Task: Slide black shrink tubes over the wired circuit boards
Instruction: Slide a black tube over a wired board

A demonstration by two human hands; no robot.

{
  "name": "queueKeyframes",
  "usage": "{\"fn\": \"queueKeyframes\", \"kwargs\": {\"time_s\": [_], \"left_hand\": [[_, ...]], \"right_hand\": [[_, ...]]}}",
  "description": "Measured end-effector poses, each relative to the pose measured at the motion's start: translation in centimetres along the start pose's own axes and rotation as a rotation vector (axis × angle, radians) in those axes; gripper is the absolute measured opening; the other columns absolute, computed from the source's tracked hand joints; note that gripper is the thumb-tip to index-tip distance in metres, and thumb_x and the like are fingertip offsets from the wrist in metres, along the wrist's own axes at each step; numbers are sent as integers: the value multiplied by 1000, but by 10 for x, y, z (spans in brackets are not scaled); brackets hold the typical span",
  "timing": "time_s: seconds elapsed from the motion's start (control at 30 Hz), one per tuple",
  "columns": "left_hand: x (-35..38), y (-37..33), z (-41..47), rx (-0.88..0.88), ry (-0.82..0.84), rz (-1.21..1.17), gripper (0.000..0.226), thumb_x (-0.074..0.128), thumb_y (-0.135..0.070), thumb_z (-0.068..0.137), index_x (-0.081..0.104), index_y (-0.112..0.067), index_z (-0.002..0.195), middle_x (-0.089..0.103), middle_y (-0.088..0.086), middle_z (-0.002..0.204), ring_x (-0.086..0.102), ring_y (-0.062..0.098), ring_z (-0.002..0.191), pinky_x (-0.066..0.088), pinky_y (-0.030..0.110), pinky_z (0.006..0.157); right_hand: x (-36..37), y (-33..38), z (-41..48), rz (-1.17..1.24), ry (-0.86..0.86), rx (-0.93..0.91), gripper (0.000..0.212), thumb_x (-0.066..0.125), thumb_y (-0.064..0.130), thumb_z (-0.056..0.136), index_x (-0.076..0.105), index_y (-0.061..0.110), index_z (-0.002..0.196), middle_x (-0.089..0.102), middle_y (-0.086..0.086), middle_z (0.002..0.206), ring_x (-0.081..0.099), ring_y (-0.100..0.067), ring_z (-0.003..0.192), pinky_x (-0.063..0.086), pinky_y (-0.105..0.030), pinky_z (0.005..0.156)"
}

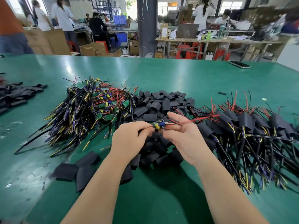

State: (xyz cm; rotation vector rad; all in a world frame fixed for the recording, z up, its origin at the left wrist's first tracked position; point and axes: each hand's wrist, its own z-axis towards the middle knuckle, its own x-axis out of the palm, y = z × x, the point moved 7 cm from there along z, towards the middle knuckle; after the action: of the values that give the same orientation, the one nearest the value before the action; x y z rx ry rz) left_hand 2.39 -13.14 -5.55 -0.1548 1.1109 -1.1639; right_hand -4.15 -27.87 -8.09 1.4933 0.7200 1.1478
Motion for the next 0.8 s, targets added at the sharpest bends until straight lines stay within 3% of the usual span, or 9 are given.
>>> {"fn": "queueKeyframes", "kwargs": {"time_s": [0.07, 0.17, 0.27, 0.33, 0.47, 0.57, 0.67, 0.8], "left_hand": [[-1, 2, -4, 11, 4, 93, 19, 55, -36, 83, 74, -31, 85, 67, -16, 70, 59, 6, 69, 48, 29, 60], [-3, 3, -5, 35, -23, 202, 21, 50, -32, 86, 70, -27, 81, 65, -13, 68, 57, 9, 71, 41, 26, 57], [-3, 9, -4, -10, -26, 261, 19, 52, -24, 93, 68, -26, 82, 65, -10, 70, 56, 12, 74, 42, 29, 57], [-5, 13, -4, -50, -26, 258, 17, 55, -21, 93, 68, -26, 83, 66, -10, 71, 56, 13, 76, 44, 30, 58], [-9, 15, -6, -65, -48, 233, 16, 57, -18, 92, 69, -24, 84, 66, -10, 71, 56, 14, 76, 45, 31, 60], [-9, 17, -6, -68, -48, 231, 17, 56, -17, 93, 69, -24, 84, 65, -11, 70, 56, 14, 76, 44, 30, 60], [-11, 21, -5, -73, -53, 220, 18, 55, -18, 94, 69, -25, 84, 64, -12, 70, 55, 15, 77, 45, 30, 61], [-15, 23, -5, -59, -75, 196, 19, 55, -17, 94, 68, -25, 84, 64, -14, 69, 54, 14, 76, 44, 28, 59]], "right_hand": [[-7, 2, 2, -386, -50, -73, 54, 47, -21, 80, 61, 24, 107, 75, 3, 93, 70, -14, 88, 50, -21, 75], [-22, 10, 2, -974, -252, -178, 32, 52, -1, 89, 67, 19, 109, 70, 5, 100, 62, -10, 91, 42, -8, 79], [-21, -2, 8, -1291, -196, -90, 33, 61, 25, 93, 61, 17, 124, 61, -4, 119, 53, -24, 113, 41, -31, 97], [-18, -12, 10, -1464, -125, -2, 40, 62, 39, 91, 59, 22, 127, 54, -4, 123, 48, -27, 117, 41, -36, 97], [-15, -11, 11, -1415, -131, -42, 34, 69, 32, 86, 63, 24, 119, 50, -3, 119, 47, -25, 115, 38, -35, 94], [-8, -6, 8, -1290, -114, -127, 14, 68, 12, 79, 59, 17, 89, 53, 0, 93, 52, -22, 90, 41, -30, 75], [-8, -5, 5, -1192, -137, -179, 31, 62, 7, 74, 36, 17, 63, 40, 4, 63, 36, -14, 61, 30, -30, 55], [-22, 1, 8, -964, -226, -170, 46, 64, 10, 75, 23, 19, 55, 24, 5, 51, 21, -12, 52, 22, -31, 53]]}}
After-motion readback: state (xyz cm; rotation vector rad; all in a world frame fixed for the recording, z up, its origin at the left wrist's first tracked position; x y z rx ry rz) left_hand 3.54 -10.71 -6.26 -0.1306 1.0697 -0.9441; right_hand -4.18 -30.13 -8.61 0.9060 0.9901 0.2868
